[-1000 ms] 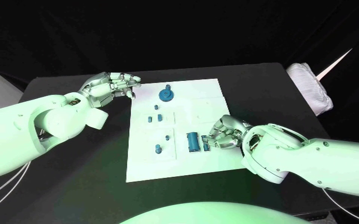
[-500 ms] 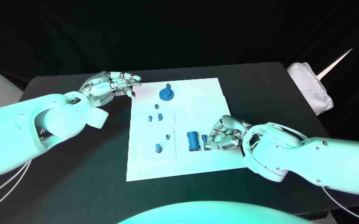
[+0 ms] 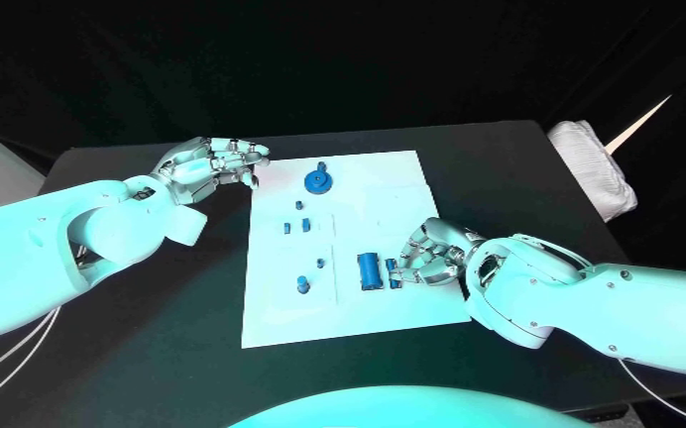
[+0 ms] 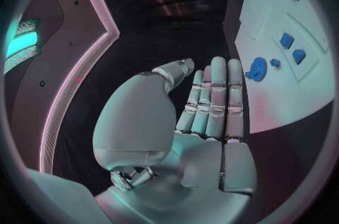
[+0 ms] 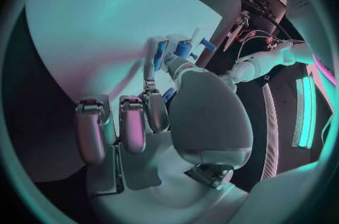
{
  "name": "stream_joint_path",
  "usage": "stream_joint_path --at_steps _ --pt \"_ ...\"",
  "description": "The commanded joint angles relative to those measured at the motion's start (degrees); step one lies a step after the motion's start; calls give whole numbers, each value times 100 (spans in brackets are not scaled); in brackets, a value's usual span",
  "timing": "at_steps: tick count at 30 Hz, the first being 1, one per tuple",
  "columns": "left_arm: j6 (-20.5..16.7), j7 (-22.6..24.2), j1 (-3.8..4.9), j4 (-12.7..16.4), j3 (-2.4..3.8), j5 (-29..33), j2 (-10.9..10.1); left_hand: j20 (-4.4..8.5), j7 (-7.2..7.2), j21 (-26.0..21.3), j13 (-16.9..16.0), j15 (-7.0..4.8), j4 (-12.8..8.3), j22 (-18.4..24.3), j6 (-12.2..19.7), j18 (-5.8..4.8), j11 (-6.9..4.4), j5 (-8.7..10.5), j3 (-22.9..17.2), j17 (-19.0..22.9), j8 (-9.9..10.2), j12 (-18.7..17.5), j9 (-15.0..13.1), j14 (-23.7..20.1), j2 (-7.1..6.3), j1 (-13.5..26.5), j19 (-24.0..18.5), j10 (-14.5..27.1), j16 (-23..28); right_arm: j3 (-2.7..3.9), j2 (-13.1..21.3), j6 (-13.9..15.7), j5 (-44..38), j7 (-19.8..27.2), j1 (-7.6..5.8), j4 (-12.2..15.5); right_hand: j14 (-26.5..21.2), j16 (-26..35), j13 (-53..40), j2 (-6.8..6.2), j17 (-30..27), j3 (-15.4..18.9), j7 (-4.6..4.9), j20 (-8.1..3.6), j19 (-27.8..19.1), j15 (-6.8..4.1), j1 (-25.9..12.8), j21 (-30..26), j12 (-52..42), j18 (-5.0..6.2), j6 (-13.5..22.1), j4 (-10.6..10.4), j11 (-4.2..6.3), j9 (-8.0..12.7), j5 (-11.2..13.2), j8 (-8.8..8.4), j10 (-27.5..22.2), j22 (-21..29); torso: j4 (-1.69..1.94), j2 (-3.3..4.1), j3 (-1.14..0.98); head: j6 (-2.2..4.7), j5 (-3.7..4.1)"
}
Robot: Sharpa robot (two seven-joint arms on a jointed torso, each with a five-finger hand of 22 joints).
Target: Assemble the parts on the task board
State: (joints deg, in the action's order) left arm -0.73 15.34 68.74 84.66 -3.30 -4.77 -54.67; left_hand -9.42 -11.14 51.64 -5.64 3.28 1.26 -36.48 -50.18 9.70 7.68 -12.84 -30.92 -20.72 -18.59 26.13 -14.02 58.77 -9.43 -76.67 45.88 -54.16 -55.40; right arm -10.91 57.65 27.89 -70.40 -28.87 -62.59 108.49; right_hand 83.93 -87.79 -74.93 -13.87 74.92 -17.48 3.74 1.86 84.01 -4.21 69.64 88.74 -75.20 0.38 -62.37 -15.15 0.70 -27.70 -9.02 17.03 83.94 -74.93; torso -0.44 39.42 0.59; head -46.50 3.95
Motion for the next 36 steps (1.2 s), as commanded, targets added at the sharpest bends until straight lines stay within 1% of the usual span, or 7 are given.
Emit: stream_joint_path --at_steps 1,10,16,22,25,31,36 --pt "83 64 0 -13 3 22 27 -6 2 -35 7 29 41 8 40 79 -9 -5 1 -9 -32 7 7 -28 62 3 46 46 28 13 19 274 97 324 -54 42 510 35 -783 15 1077 267 14 12 552 4 -70 -31 33 -5 15 -120 -18 5 -290 -23 160 -1463 -2 -10 8 20 15" --pt "40 129 -29 -32 3 40 70 -6 2 -35 7 29 41 8 40 79 -9 -5 1 -9 -32 7 7 -28 62 3 46 46 28 35 -15 482 675 985 -150 -71 495 75 -762 109 1013 405 92 35 503 44 114 -194 91 28 246 -108 -77 58 -341 -160 131 -1418 0 -7 8 109 -17" --pt "-268 415 -101 -50 3 183 151 -9 0 -49 1 32 69 17 51 77 -10 10 19 -14 -33 26 9 -26 51 35 52 25 24 54 -259 548 2811 2397 -317 -842 427 244 -559 184 751 538 158 93 349 100 228 -692 522 129 375 -97 -137 87 -646 -255 -42 -1279 -36 -79 43 319 -104" --pt "-840 867 -190 -283 4 418 360 -33 9 -175 -2 54 95 78 85 62 -10 27 32 21 -30 46 17 -227 0 47 -50 14 136 135 -821 43 5002 4066 -467 -2140 -159 1498 938 256 -751 219 293 206 -585 220 650 -3416 3262 600 604 1 -267 94 -579 -353 -1330 -403 -75 -221 63 565 -211" --pt "-1110 1114 -233 -502 5 528 522 -125 -52 -509 69 168 141 244 156 35 62 32 -8 199 -15 -68 33 -634 -39 40 -317 168 526 188 -1164 -362 5646 4613 -499 -2860 -1249 3452 2070 265 -2628 55 387 345 -1717 340 686 -6371 4732 1000 741 -56 -406 121 -51 -347 -2038 838 -80 -266 52 663 -268" --pt "-1259 1429 -323 -992 7 696 877 -454 -116 -1736 204 453 251 952 385 -34 229 46 -94 783 27 -582 130 -1182 -116 45 -943 317 2057 262 -1676 -789 6118 5201 -511 -3951 -2421 6029 4642 219 -4016 -545 650 762 -2350 784 871 -8152 6649 995 841 19 -745 369 243 -567 -2125 2695 -49 -354 6 821 -335" --pt "-1237 1551 -357 -1346 9 736 1109 -704 0 -2945 207 606 320 1779 375 34 310 52 -109 1049 90 -1268 232 -1304 -124 13 -983 35 3274 288 -1873 -935 6230 5394 -504 -4340 -2609 7196 5865 202 -4762 -768 736 1013 -2588 1005 791 -8523 7133 1005 895 297 -891 511 243 -773 -2168 3902 -44 -374 -11 966 -366"
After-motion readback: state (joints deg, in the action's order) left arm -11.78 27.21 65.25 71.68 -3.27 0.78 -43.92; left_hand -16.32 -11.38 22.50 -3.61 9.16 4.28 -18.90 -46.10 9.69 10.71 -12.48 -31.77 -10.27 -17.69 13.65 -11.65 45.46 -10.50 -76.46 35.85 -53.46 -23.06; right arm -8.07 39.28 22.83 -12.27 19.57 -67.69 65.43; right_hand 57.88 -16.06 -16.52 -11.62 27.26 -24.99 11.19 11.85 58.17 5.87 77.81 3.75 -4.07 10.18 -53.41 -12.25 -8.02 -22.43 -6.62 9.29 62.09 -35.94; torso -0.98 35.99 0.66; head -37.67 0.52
